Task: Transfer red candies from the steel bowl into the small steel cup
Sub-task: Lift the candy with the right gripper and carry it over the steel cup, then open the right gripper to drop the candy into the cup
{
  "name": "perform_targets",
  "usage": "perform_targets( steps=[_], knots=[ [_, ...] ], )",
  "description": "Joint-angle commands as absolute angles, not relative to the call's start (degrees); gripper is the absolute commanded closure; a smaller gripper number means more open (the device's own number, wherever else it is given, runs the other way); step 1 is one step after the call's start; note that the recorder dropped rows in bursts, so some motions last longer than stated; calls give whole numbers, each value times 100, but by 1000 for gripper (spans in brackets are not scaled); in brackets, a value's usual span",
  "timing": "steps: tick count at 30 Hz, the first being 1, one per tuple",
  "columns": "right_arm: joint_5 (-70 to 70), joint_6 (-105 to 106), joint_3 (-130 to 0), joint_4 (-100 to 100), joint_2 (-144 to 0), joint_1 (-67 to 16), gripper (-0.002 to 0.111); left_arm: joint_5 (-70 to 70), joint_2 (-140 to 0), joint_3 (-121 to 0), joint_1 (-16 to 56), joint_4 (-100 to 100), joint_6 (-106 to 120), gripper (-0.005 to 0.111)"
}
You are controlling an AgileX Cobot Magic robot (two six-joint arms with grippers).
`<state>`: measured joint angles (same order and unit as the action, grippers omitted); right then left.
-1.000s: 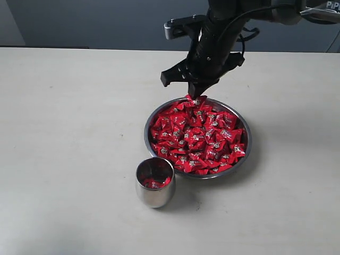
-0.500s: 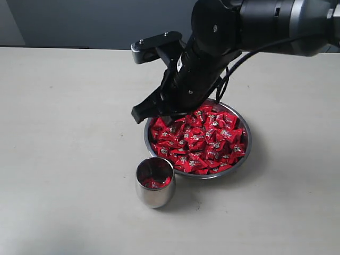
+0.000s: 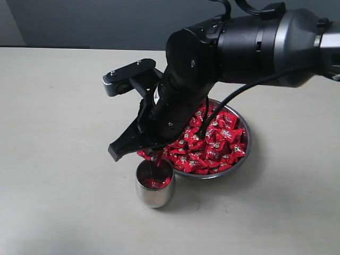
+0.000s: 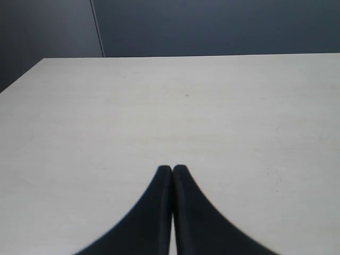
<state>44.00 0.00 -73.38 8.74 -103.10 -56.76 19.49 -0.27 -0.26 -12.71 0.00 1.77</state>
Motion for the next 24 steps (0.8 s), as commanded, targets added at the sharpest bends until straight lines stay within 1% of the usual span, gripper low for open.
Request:
perform_targets(
  steps=[1, 11, 13, 16, 18, 20, 24],
  knots=[
    [4458, 41, -7331, 785, -10436, -5663, 109, 1891, 0, 0, -1244, 35, 168, 106],
    [4529, 41, -7331, 730, -10641, -5674, 109, 1891, 0, 0, -1244, 35, 168, 106],
    [4564, 41, -7331, 730, -10650, -5674, 102, 1891, 0, 0, -1244, 35, 168, 106],
    [4564, 41, -7331, 730, -10650, -5674, 84, 1891, 0, 0, -1244, 35, 168, 106],
    [4572, 41, -7331, 730, -10650, -5674, 75, 1891, 0, 0, -1244, 35, 168, 106],
    [4572, 41, -7331, 730, -10650, -5674, 72, 1891, 0, 0, -1244, 35, 168, 106],
    [4572, 41, -7331, 706, -10625, -5674, 72, 1891, 0, 0, -1244, 35, 168, 106]
  ],
)
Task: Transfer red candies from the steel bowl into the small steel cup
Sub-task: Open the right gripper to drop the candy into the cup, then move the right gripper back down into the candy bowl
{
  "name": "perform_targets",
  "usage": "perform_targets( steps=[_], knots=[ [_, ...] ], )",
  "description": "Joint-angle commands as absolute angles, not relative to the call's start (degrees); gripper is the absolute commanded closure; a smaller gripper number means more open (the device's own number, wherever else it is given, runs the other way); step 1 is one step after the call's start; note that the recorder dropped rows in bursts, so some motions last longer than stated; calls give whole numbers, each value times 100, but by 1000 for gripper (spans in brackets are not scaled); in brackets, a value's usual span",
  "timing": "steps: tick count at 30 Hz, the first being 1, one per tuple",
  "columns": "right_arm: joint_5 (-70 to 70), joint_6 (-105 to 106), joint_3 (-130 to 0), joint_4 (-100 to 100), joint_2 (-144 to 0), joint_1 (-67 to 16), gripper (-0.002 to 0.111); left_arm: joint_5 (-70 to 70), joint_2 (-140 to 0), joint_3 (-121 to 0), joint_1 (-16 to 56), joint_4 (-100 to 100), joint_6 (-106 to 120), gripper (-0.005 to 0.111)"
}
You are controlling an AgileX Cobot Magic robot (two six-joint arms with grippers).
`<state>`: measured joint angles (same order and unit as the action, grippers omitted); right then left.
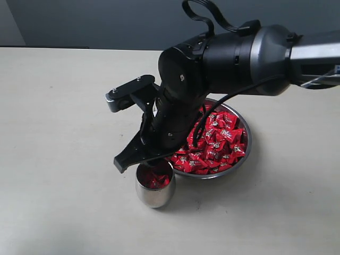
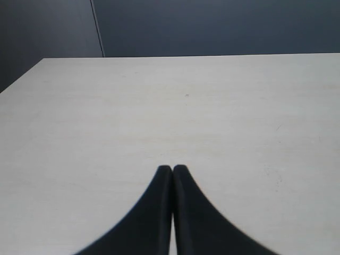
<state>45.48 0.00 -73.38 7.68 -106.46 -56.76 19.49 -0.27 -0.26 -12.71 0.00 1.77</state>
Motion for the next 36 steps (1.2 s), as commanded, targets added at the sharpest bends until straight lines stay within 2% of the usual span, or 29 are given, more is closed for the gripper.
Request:
perform_targets(
  steps=[1, 9, 18, 26, 36],
  knots=[
    [4572, 41, -7346, 674, -10594, -5674, 72, 1891, 0, 0, -1244, 35, 168, 106],
    [4507, -52, -7344, -70, -10010, -5662, 72, 1891, 0, 0, -1244, 35, 168, 106],
    [4800, -1781, -7344, -2743, -9820, -5544, 72, 1891, 0, 0, -1244, 35, 168, 106],
    [4789, -1781, -7333, -2212, -10015, -4517, 72, 1891, 0, 0, -1244, 35, 168, 106],
    [4805, -1747, -7333, -2309, -10946, -4398, 72, 1891, 0, 0, -1244, 35, 168, 106]
  ],
)
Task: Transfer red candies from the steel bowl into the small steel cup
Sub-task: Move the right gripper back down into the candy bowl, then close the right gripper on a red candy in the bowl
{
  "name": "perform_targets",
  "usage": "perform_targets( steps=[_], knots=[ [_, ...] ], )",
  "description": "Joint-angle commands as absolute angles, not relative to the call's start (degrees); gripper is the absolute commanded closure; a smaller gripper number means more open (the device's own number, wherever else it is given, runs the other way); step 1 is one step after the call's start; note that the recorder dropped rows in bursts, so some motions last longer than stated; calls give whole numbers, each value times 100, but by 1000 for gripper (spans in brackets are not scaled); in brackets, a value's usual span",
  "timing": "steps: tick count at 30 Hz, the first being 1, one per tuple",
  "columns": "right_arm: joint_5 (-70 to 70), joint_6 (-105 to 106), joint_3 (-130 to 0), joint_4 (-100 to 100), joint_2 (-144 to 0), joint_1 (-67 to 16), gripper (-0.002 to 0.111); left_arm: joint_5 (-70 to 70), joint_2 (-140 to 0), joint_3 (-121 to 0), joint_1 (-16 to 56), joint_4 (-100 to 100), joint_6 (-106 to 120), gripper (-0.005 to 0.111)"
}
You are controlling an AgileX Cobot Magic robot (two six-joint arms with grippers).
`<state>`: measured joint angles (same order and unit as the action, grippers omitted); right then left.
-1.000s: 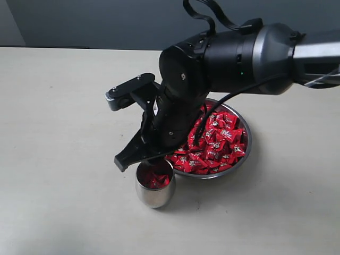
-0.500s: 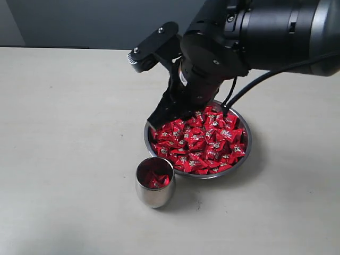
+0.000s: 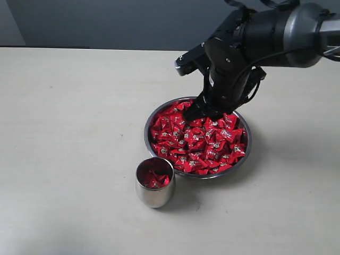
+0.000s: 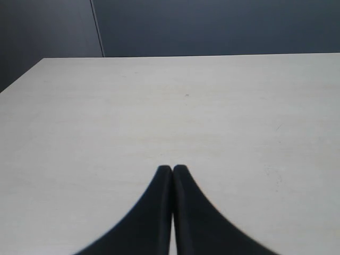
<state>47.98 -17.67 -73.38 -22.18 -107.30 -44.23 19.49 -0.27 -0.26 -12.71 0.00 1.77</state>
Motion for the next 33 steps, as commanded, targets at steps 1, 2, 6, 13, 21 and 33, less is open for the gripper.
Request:
perform_targets(
  steps=[1, 2, 6, 13, 21, 33],
  knots=[
    [4816, -1747, -7333, -2331, -11015, -4398, 72, 1891, 0, 0, -1244, 35, 168, 106],
    [4816, -1747, -7333, -2373, -11054, -4398, 72, 1891, 0, 0, -1244, 35, 168, 106],
    [4816, -1747, -7333, -2410, -11105, -4398, 72, 1891, 0, 0, -1244, 35, 168, 106],
    [4762, -1759, -7333, -2387, -11213, -4398, 72, 1891, 0, 0, -1244, 35, 168, 106],
    [4750, -1759, -7333, -2287, -11580, -4398, 72, 1891, 0, 0, -1244, 35, 168, 106],
    [4695, -1759, -7333, -2130, -11739, -4398, 72, 1891, 0, 0, -1244, 35, 168, 106]
  ],
)
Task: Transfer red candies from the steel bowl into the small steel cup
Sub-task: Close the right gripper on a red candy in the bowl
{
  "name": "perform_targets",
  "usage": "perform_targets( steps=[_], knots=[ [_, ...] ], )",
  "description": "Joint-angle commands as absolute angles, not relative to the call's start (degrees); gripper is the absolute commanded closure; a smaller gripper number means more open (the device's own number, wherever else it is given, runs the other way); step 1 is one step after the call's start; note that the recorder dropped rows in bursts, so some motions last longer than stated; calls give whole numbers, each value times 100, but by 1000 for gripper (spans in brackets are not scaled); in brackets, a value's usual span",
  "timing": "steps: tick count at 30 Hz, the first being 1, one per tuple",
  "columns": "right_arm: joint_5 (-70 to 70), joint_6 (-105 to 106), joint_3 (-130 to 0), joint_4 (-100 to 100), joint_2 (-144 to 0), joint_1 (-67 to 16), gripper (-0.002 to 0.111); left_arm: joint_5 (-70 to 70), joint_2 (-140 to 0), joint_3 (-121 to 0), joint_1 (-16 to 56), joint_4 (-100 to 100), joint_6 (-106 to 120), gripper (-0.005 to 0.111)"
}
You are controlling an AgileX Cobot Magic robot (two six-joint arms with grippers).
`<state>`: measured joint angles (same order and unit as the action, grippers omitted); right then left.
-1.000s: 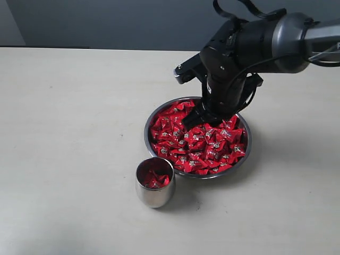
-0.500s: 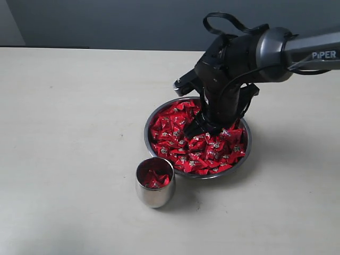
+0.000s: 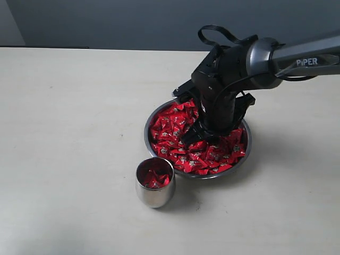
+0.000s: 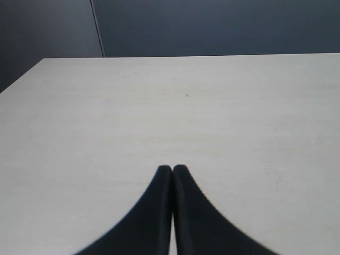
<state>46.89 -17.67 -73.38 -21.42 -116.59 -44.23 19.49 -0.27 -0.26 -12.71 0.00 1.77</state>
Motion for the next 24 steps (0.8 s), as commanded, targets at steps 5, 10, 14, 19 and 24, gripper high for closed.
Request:
perform_targets(
  steps=[5, 10, 14, 19, 24],
  knots=[
    [4718, -1759, -7333, -2153, -11853, -4398, 80, 1891, 0, 0, -1244, 35, 168, 106],
    [4718, -1759, -7333, -2241, -11853, -4398, 104, 1891, 0, 0, -1244, 35, 168, 106],
    [4718, -1773, -7333, -2254, -11841, -4398, 109, 1891, 0, 0, -1244, 35, 168, 106],
    [4730, -1775, -7344, -2263, -11720, -4398, 109, 1891, 0, 0, -1244, 35, 168, 106],
    [4740, -1775, -7344, -2309, -11432, -4398, 109, 1891, 0, 0, -1244, 35, 168, 106]
  ],
)
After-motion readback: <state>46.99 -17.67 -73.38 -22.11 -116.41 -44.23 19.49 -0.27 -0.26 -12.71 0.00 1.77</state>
